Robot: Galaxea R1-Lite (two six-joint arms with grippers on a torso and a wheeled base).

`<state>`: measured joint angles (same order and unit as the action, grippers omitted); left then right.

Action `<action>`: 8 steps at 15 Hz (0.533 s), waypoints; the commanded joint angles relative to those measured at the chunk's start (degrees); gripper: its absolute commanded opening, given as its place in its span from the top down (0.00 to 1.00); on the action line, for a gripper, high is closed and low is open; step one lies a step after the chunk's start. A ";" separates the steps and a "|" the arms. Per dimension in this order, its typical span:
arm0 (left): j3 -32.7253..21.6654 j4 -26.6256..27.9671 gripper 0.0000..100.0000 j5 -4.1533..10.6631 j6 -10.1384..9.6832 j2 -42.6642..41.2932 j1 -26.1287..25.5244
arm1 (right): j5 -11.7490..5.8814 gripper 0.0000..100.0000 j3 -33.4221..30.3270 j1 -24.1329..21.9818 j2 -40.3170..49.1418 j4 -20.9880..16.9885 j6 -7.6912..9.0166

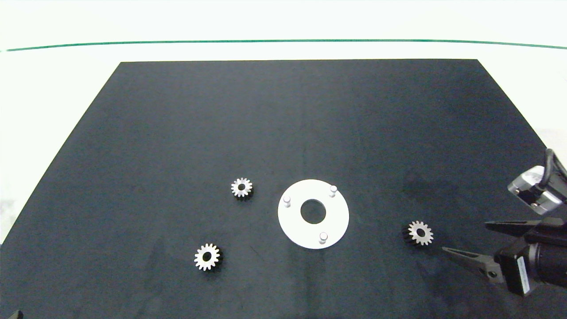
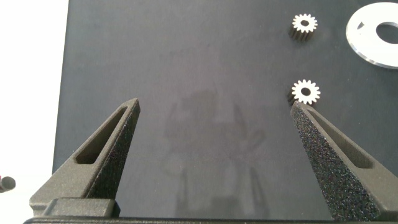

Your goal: Install three planetary gears onto the carrier pins

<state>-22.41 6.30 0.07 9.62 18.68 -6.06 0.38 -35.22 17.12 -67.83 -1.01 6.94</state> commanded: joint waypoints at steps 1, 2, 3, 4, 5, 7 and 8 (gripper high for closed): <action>-0.18 -0.06 0.00 0.01 0.05 -0.13 0.08 | -0.29 0.00 -0.64 1.61 -4.94 0.31 1.59; -0.27 0.03 0.00 0.01 0.05 -0.13 0.08 | -0.38 0.00 -0.82 1.96 -5.56 0.31 1.68; -0.36 0.03 0.00 0.01 0.05 -0.13 -0.09 | -0.47 0.00 -1.43 2.04 -6.61 0.31 1.68; -0.36 0.03 0.00 0.01 0.05 -0.13 -0.09 | -0.47 0.00 -1.96 2.04 -7.67 0.31 1.68; -0.36 0.03 0.00 0.01 0.05 -0.13 -0.09 | -0.47 0.00 -2.75 2.04 -8.81 0.40 1.68; -0.53 -0.06 0.00 0.01 0.05 -0.13 -0.09 | -0.47 0.00 -3.10 2.04 -11.27 2.07 1.76; -0.62 -0.06 0.00 0.01 0.05 -0.13 -0.09 | -0.55 0.00 -3.10 2.04 -12.77 3.74 2.20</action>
<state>-22.95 6.28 0.07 9.62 18.60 -6.14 -0.11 -38.12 19.13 -78.11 2.26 8.90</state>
